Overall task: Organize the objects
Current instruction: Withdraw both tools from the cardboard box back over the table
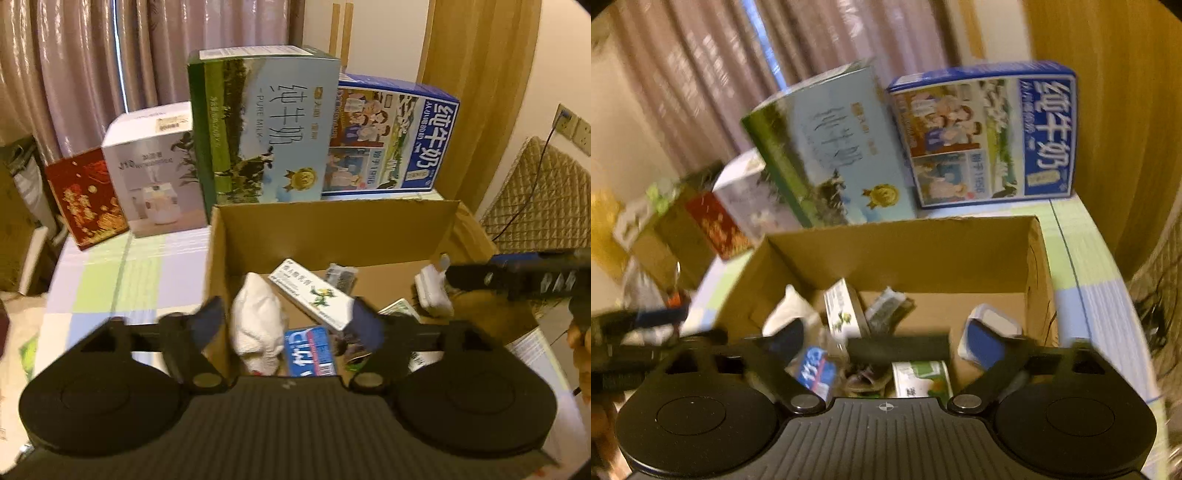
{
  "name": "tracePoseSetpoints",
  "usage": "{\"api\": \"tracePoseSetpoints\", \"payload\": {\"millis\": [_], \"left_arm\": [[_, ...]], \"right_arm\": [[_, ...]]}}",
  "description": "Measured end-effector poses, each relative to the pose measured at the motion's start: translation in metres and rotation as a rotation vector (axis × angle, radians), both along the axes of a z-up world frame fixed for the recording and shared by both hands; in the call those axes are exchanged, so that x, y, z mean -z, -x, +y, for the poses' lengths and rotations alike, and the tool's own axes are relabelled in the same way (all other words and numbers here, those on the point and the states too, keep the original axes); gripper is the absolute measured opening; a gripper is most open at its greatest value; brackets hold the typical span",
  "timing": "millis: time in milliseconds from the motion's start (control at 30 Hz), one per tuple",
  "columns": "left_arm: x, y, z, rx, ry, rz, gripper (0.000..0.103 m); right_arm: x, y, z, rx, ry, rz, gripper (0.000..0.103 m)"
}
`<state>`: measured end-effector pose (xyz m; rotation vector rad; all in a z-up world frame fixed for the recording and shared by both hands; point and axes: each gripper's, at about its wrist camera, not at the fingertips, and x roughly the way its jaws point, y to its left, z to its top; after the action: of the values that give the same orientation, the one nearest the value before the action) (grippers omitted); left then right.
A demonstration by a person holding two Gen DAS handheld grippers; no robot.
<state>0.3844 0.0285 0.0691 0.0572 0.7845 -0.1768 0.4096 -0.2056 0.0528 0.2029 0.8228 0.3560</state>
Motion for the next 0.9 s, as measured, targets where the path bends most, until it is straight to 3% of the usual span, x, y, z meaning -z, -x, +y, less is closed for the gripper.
{"api": "tracePoseSetpoints", "payload": {"millis": [267,667,900], "left_arm": [[-0.006,0.026,0.008,-0.045,-0.023,-0.040,0.102],[-0.036,0.105,-0.001,-0.091,0.000,-0.080,0.102],[-0.048,0.160,-0.009,-0.112,0.023,-0.076,0.102]], "right_arm": [[-0.008,0.017,-0.015,0.029,0.018,-0.009,0.101],[-0.032,0.103,-0.025,0.008,0.083,-0.017,0.101],[-0.046,0.162,-0.040,0.054,0.052,-0.003,0.101]]}}
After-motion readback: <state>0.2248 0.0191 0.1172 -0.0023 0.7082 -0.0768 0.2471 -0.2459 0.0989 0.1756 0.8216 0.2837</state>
